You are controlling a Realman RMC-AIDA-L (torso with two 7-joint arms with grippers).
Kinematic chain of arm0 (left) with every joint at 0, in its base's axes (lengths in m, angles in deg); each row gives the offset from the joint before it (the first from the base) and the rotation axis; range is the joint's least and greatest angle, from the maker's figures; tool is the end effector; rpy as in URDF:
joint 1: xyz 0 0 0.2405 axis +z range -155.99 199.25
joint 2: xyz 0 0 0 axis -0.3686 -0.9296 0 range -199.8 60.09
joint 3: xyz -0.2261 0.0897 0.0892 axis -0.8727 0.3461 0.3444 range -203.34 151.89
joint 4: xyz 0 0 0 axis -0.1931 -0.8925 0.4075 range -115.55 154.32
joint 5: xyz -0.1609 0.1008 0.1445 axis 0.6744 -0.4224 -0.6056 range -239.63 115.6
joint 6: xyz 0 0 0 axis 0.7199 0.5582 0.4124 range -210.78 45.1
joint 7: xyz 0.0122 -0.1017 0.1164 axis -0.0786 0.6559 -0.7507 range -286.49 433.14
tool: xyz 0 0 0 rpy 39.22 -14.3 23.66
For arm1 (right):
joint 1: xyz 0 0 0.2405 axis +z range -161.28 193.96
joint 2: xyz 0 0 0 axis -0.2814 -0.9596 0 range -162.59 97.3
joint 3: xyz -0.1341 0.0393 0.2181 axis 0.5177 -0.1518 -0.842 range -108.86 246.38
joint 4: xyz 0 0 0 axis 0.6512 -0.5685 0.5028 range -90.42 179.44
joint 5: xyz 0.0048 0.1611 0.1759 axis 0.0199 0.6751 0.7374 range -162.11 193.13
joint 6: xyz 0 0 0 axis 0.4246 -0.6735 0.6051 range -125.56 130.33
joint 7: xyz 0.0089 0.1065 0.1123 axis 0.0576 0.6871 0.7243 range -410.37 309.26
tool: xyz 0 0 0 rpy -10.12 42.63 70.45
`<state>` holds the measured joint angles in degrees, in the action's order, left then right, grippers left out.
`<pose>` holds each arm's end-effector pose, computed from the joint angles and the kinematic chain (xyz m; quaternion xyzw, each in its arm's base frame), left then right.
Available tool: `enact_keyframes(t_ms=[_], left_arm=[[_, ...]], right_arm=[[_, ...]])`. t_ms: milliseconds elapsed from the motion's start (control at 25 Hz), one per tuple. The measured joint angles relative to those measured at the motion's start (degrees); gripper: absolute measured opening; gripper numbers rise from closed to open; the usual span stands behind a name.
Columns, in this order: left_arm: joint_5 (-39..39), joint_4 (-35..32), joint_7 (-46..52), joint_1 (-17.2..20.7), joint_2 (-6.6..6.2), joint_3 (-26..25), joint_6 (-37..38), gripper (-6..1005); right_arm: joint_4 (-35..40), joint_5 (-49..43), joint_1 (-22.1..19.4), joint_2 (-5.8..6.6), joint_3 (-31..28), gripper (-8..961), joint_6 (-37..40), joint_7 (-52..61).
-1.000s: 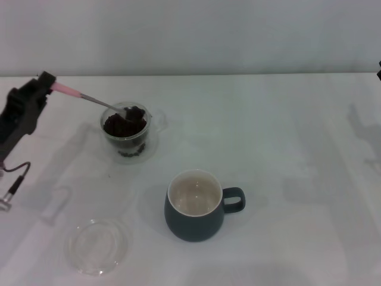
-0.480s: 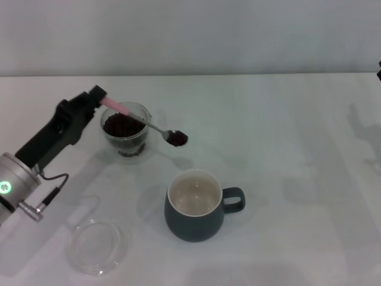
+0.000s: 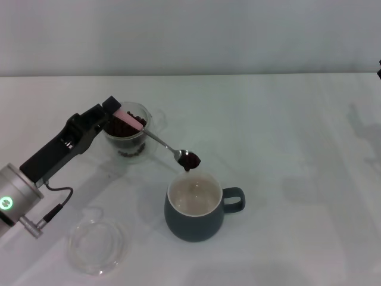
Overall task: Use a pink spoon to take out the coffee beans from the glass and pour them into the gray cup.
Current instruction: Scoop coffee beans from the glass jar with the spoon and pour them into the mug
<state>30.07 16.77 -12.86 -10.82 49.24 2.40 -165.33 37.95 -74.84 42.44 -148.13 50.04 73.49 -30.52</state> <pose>-0.2810 0.3490 -0.0610 -0.6429 -0.5530 -0.5207 0.0983 0.3823 0.3541 0.0192 -0.5976 0.3053 0.3625 0.6468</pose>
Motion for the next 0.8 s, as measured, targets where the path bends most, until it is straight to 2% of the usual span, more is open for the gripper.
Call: enact_keyframes(t_ms=[480,800], left_arm=[[-5.7,-4.5,-1.9,-0.4,-0.21,0.0,0.0,135],[-12.5,-8.2,-2.5,-3.4,-0.21,0.0,1.1,136]], right_arm=[[0.0,0.0,0.3,0.09,0.0,820,0.0,0.0],[-0.1,0.0,0.3,0.04,0.0,820,0.0,0.0]])
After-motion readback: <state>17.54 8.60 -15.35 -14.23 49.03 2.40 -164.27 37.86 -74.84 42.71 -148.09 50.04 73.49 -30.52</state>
